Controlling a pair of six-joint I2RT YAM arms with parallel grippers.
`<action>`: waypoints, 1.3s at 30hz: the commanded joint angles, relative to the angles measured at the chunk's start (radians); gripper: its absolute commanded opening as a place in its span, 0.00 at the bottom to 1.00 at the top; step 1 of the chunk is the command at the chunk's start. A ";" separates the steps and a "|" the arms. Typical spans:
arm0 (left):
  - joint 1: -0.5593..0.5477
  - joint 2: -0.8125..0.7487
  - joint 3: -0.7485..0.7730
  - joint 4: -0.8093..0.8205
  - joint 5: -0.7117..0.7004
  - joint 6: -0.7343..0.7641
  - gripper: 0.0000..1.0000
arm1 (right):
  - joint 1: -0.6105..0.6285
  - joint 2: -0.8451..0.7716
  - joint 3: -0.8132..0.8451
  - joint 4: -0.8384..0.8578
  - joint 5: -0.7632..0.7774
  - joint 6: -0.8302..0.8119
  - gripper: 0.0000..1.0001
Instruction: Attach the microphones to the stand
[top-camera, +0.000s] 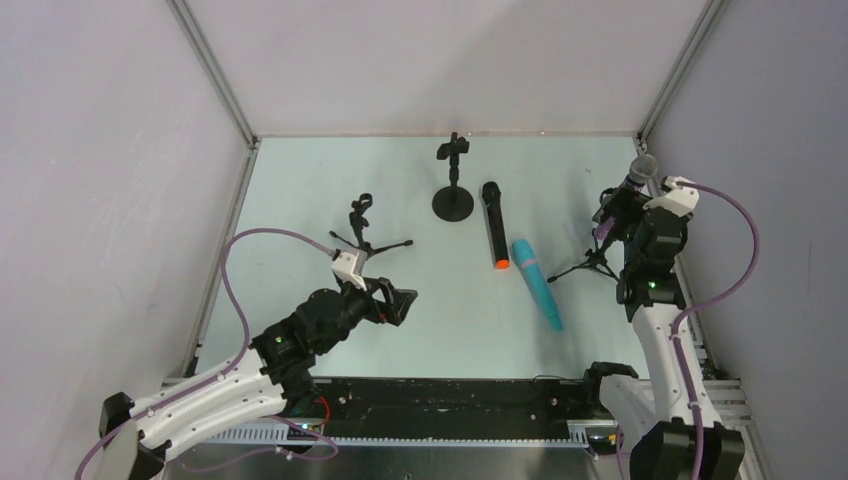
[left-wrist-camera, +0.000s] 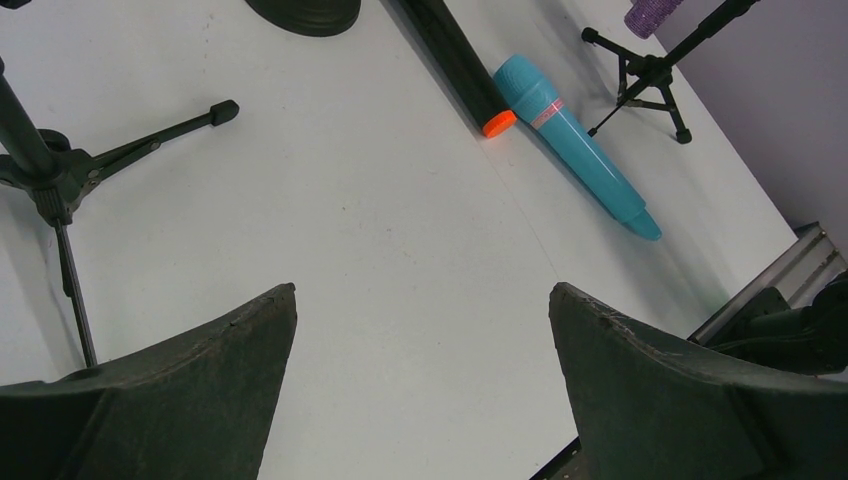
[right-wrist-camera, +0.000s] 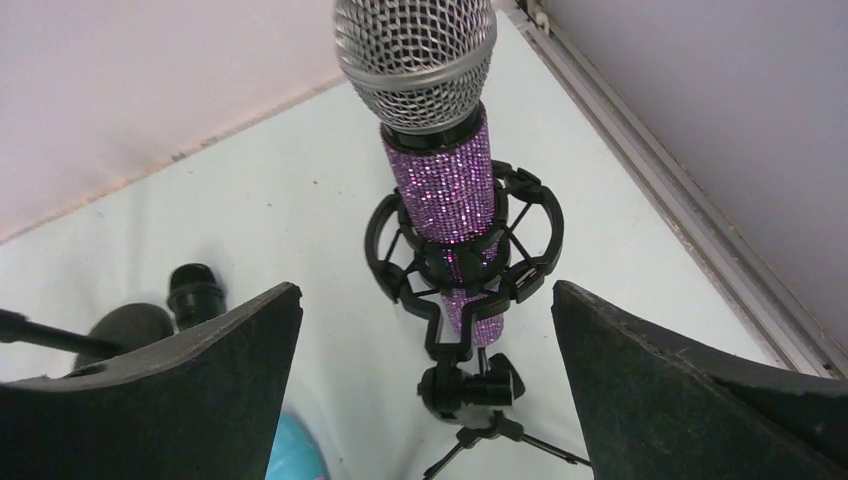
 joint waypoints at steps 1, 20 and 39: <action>0.004 0.003 0.036 0.013 -0.027 -0.022 1.00 | -0.003 -0.100 0.015 -0.006 -0.040 0.033 0.99; 0.004 0.164 0.237 -0.088 -0.023 0.002 0.99 | 0.053 -0.307 0.102 -0.208 -0.397 0.152 1.00; 0.048 0.501 0.767 -0.168 -0.017 0.197 0.98 | 0.296 -0.110 0.106 -0.186 -0.575 0.201 1.00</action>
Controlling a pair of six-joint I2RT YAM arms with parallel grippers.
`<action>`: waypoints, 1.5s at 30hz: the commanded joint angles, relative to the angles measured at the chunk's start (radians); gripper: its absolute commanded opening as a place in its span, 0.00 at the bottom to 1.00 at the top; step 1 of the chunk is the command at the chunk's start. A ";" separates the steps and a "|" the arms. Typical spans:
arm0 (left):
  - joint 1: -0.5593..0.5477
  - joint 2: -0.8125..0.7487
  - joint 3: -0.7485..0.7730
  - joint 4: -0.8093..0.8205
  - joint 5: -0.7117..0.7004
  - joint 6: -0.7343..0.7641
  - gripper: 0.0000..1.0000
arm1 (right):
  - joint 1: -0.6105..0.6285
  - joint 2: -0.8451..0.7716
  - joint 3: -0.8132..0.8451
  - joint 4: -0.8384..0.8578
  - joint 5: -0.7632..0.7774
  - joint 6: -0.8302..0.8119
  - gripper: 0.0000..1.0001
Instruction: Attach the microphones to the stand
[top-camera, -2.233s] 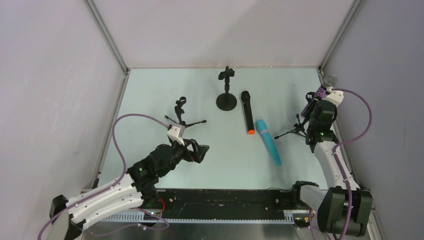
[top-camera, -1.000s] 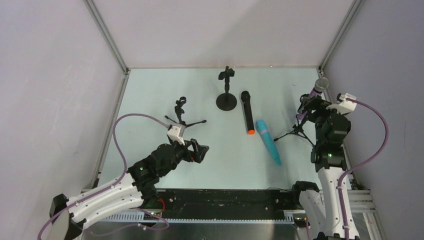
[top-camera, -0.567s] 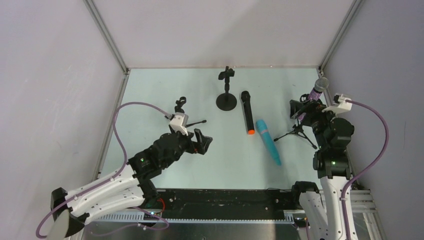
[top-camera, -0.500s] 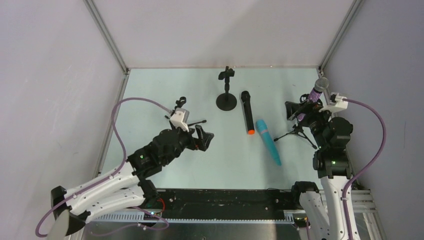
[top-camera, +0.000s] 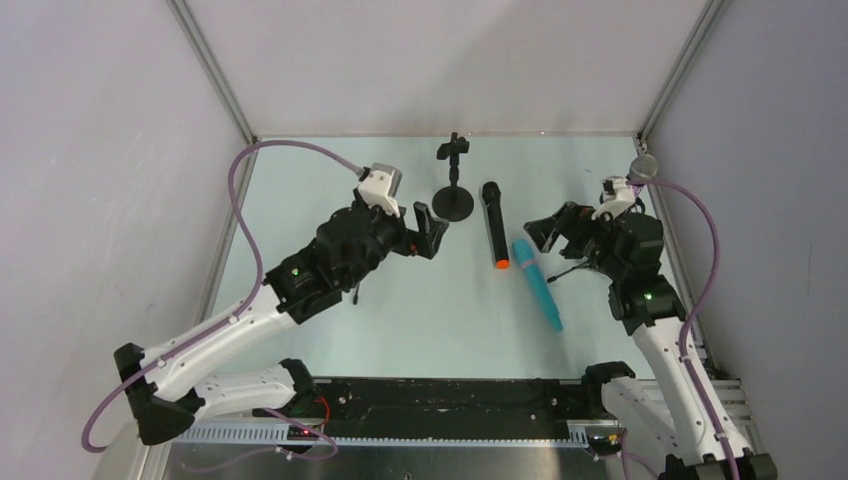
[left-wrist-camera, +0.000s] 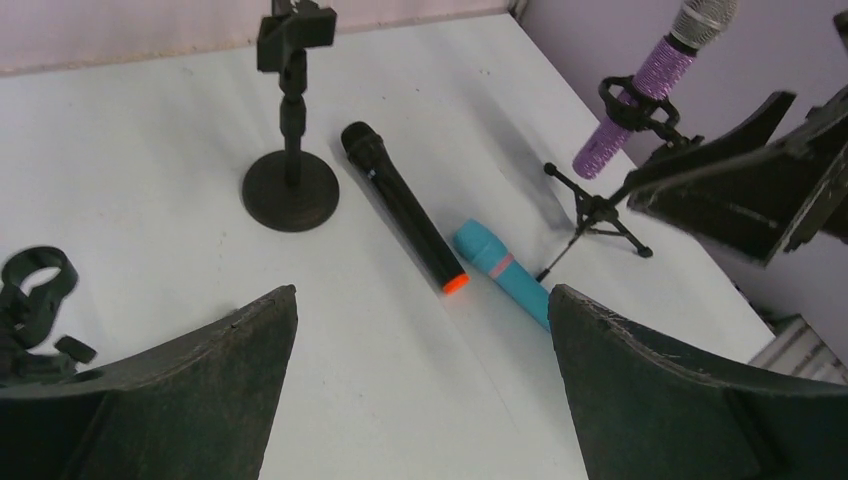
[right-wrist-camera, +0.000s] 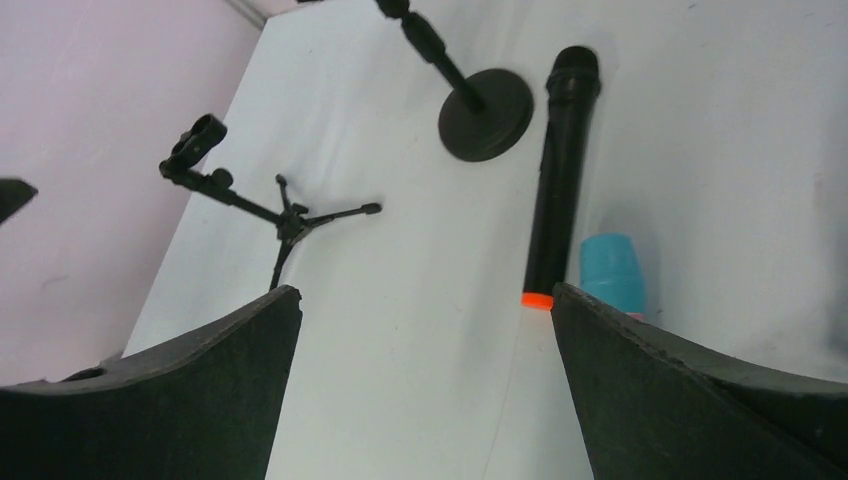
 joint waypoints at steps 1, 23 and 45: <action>0.048 0.061 0.116 -0.023 0.024 0.043 0.98 | 0.056 0.071 0.029 0.080 -0.073 0.029 1.00; 0.526 0.183 0.114 -0.163 0.312 0.061 0.98 | 0.214 0.428 0.030 0.092 -0.146 0.021 1.00; 0.526 0.260 0.002 -0.177 0.105 0.117 0.98 | 0.232 0.587 0.044 0.086 -0.163 0.019 1.00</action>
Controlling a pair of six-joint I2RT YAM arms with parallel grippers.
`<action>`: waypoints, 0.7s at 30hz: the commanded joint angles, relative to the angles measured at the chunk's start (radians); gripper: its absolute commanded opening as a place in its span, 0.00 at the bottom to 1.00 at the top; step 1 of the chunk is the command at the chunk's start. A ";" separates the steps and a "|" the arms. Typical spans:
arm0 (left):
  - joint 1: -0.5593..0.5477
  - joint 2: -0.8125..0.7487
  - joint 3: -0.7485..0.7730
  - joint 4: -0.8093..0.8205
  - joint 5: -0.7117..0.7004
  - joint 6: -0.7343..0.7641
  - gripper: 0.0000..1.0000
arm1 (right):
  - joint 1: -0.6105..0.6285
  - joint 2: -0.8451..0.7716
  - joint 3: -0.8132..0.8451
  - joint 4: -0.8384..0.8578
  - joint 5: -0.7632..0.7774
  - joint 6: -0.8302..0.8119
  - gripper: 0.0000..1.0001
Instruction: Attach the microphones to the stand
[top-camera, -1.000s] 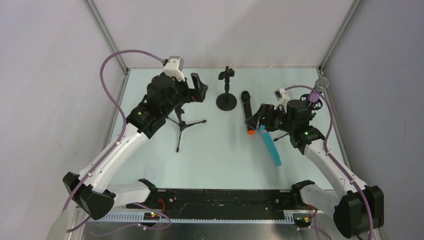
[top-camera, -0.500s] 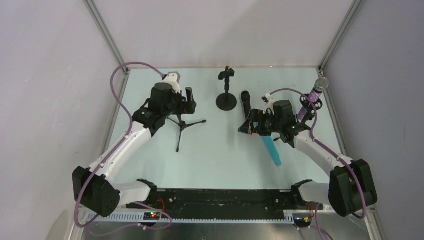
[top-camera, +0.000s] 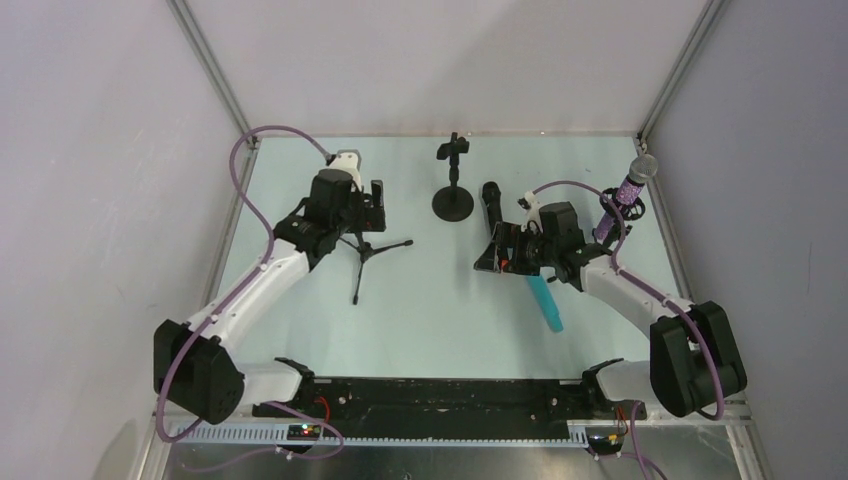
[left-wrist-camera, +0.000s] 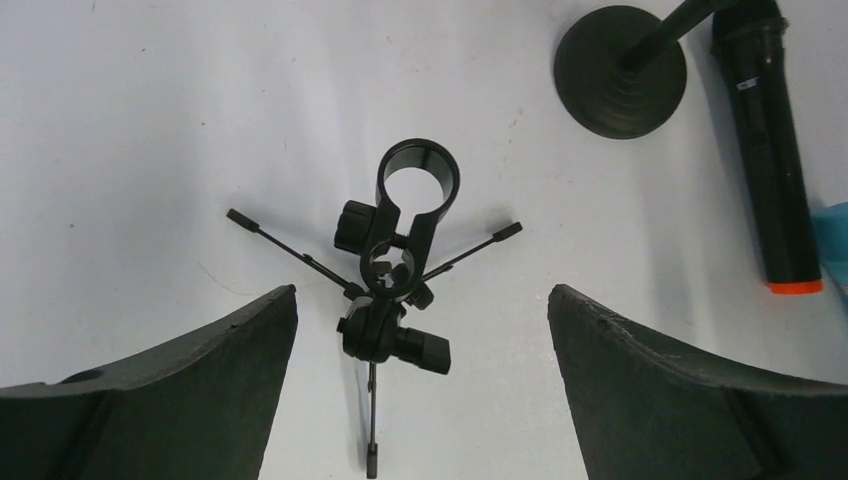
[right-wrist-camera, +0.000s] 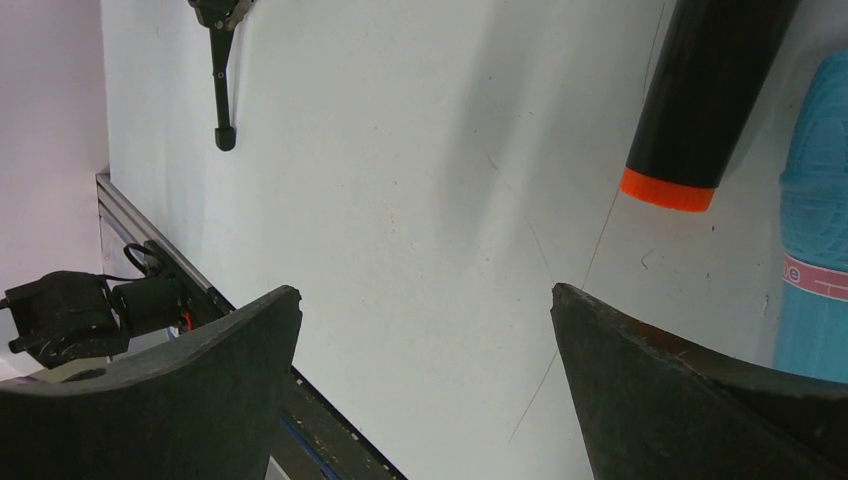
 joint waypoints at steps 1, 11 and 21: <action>0.004 0.031 0.004 0.009 -0.045 0.031 0.98 | 0.005 0.016 0.043 0.025 -0.016 -0.008 1.00; 0.004 0.114 0.024 0.012 -0.032 0.068 0.74 | 0.004 0.048 0.069 0.024 -0.039 -0.005 1.00; 0.002 0.083 0.004 0.010 0.028 0.084 0.37 | 0.004 0.057 0.082 0.022 -0.036 0.006 1.00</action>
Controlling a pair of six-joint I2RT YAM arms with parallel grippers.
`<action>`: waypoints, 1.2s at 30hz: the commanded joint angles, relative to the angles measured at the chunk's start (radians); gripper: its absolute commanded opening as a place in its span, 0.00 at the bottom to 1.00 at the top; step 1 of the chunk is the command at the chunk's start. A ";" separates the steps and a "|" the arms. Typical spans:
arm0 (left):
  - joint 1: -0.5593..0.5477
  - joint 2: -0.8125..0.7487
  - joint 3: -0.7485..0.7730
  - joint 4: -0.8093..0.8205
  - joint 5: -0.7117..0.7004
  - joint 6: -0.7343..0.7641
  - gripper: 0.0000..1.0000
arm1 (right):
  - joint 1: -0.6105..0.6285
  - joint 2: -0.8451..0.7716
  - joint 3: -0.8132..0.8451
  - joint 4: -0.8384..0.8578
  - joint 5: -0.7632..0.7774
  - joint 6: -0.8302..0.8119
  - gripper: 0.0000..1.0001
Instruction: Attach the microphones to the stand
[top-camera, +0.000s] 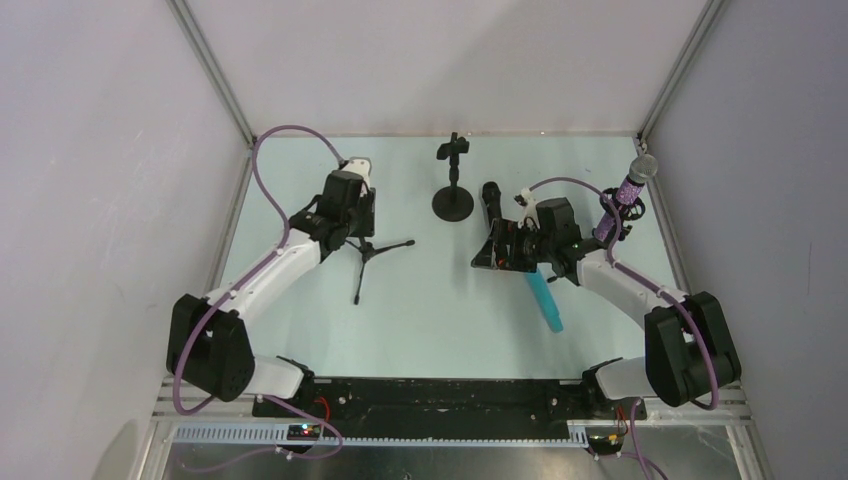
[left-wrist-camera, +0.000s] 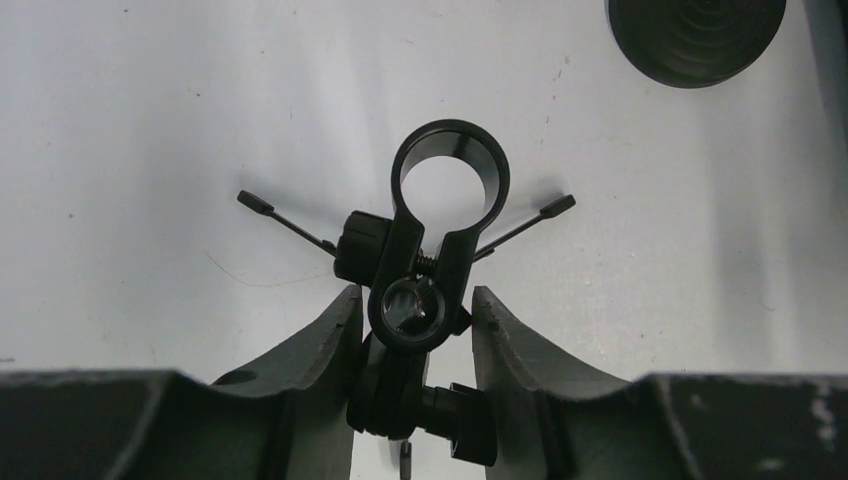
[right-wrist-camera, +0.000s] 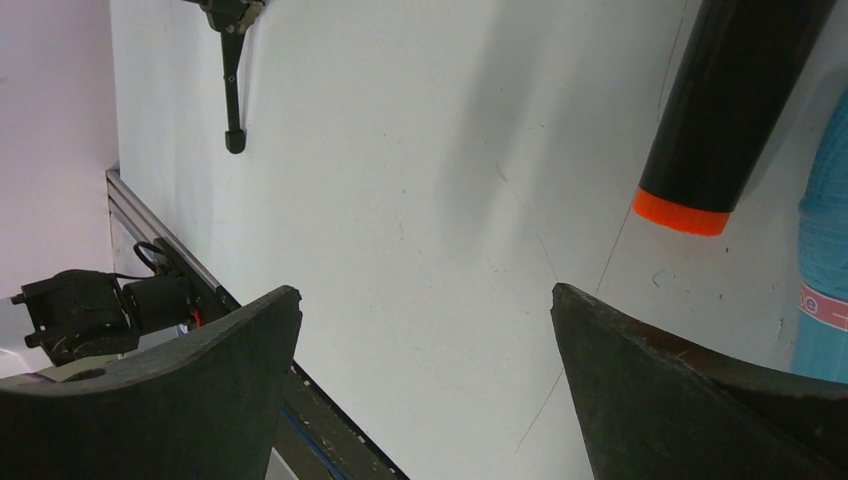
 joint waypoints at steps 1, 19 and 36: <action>-0.001 -0.043 0.001 0.015 0.052 0.026 0.35 | 0.003 0.007 0.052 0.019 -0.012 0.005 1.00; -0.133 -0.172 -0.006 0.014 0.149 0.126 0.00 | 0.003 -0.025 0.076 0.003 0.013 -0.011 1.00; -0.379 -0.114 0.002 0.015 0.160 0.199 0.00 | -0.032 -0.075 0.076 -0.050 0.040 -0.060 1.00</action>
